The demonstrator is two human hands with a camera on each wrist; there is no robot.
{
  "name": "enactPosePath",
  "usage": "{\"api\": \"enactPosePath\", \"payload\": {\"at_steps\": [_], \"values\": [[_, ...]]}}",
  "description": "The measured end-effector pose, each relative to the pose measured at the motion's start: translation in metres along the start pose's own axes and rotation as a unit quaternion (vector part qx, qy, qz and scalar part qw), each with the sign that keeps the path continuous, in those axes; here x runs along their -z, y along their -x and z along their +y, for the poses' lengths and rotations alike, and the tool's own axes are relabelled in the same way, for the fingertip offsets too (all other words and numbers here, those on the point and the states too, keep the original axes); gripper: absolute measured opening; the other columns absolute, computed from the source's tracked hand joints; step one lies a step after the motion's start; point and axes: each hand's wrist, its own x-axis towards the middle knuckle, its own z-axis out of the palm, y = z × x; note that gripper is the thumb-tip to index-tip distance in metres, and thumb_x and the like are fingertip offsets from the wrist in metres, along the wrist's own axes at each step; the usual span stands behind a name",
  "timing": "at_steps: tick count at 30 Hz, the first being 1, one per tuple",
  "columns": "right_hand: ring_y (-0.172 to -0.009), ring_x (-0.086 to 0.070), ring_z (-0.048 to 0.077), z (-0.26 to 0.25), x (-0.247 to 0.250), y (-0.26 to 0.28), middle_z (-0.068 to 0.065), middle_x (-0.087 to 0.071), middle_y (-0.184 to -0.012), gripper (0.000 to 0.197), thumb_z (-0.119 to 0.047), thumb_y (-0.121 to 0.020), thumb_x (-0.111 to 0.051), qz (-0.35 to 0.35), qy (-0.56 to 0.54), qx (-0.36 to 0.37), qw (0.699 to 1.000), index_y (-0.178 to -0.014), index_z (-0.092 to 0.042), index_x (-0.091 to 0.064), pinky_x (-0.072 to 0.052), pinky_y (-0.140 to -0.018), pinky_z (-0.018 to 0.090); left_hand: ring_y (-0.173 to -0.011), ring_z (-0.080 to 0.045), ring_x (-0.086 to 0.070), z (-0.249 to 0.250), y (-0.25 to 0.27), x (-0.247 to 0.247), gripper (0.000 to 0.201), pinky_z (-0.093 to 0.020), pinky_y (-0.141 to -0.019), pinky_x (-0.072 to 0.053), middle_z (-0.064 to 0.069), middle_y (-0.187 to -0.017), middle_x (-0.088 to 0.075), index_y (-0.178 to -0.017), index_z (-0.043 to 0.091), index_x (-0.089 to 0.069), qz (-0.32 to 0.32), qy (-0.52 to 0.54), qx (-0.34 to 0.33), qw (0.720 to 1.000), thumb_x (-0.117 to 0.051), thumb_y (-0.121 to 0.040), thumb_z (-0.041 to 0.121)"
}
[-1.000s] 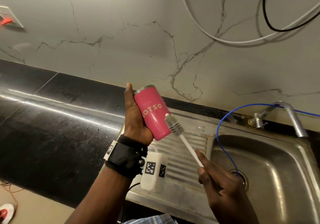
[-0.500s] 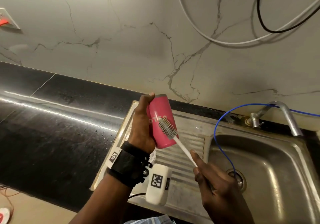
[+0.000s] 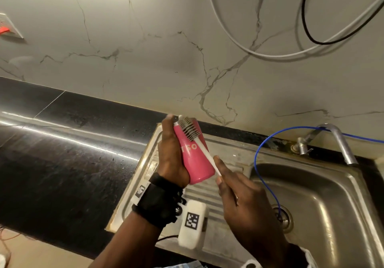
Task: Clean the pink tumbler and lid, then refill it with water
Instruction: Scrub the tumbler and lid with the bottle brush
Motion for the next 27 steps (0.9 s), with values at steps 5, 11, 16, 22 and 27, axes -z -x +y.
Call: {"api": "enactPosePath", "payload": {"at_steps": [5,11,16,22,27], "values": [[-0.062,-0.045,-0.004,0.008,0.006,0.042,-0.016,-0.046,-0.084,0.055,-0.029,-0.101,-0.059,-0.047,0.016,0.042,0.998,-0.154,-0.038,-0.046,-0.038,-0.062,0.005,-0.069,-0.022,-0.067,0.031,-0.008,0.014,0.076,-0.045,-0.075,-0.06,-0.003,-0.078,-0.062,-0.11,0.015,-0.059,0.037,0.05,-0.024,0.998,-0.058,-0.084,0.087],[-0.061,-0.05,0.003,0.01,0.003,0.037,-0.013,-0.051,-0.083,0.056,-0.03,-0.101,-0.056,-0.016,0.032,0.017,0.999,-0.155,-0.04,-0.044,-0.043,-0.057,0.019,-0.082,-0.026,-0.068,0.008,0.001,0.001,0.086,-0.048,-0.075,-0.062,-0.009,-0.094,-0.063,-0.121,0.014,-0.062,0.023,0.025,0.008,0.999,-0.057,-0.081,0.09],[-0.061,-0.046,0.001,-0.001,0.0,0.026,-0.015,-0.047,-0.079,0.052,-0.034,-0.104,-0.05,-0.004,0.035,0.005,0.999,-0.156,-0.038,-0.042,-0.033,-0.056,0.01,-0.087,-0.028,-0.068,0.013,-0.004,-0.004,0.092,-0.051,-0.079,-0.062,-0.012,-0.1,-0.065,-0.13,0.012,-0.062,0.03,0.043,0.006,0.999,-0.055,-0.081,0.09],[-0.063,-0.044,-0.004,-0.003,-0.008,0.012,-0.017,-0.042,-0.078,0.05,-0.026,-0.103,-0.054,0.013,0.004,0.011,1.0,-0.153,-0.031,-0.049,-0.032,-0.057,0.008,-0.099,-0.035,-0.07,0.008,-0.001,-0.006,0.111,-0.061,-0.096,-0.057,-0.018,-0.111,-0.068,-0.141,0.01,-0.061,0.035,0.039,0.032,0.998,-0.063,-0.069,0.095],[-0.061,-0.046,-0.002,0.007,0.002,0.039,-0.017,-0.046,-0.082,0.049,-0.03,-0.102,-0.051,-0.009,0.006,0.032,0.999,-0.152,-0.029,-0.053,-0.039,-0.06,0.008,-0.073,-0.022,-0.068,0.021,-0.012,0.009,0.078,-0.042,-0.072,-0.061,-0.004,-0.082,-0.065,-0.117,0.016,-0.062,0.039,0.089,0.022,0.995,-0.05,-0.088,0.087]]}}
